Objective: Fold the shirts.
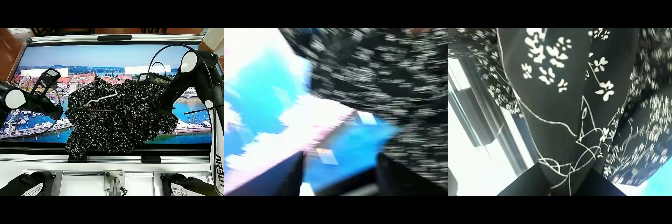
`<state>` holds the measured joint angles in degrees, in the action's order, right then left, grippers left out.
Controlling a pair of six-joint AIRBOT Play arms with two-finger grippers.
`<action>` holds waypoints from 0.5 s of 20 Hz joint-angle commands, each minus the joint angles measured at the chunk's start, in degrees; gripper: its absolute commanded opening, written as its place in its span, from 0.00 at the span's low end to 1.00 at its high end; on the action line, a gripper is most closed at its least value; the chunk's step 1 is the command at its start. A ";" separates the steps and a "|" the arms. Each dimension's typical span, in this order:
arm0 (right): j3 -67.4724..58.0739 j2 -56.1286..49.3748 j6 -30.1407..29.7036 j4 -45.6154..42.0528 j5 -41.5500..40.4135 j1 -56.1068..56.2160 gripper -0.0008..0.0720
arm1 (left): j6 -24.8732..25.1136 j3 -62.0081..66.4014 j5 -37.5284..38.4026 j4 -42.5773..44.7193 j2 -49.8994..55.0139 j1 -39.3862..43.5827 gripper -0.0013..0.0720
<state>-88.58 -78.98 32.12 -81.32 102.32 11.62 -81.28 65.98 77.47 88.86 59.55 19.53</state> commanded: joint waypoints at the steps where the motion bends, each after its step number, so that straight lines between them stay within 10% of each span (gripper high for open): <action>1: 0.02 0.04 5.90 -3.37 1.46 -0.02 0.09 | -9.70 -5.33 -1.73 -20.87 0.90 -3.10 0.65; 10: 0.02 0.85 15.50 -6.16 1.42 0.00 0.09 | -9.62 -14.67 -23.56 -45.33 12.26 4.63 0.65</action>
<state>-88.55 -78.70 44.86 -86.96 103.98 11.62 -90.39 52.66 60.84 51.40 67.05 21.08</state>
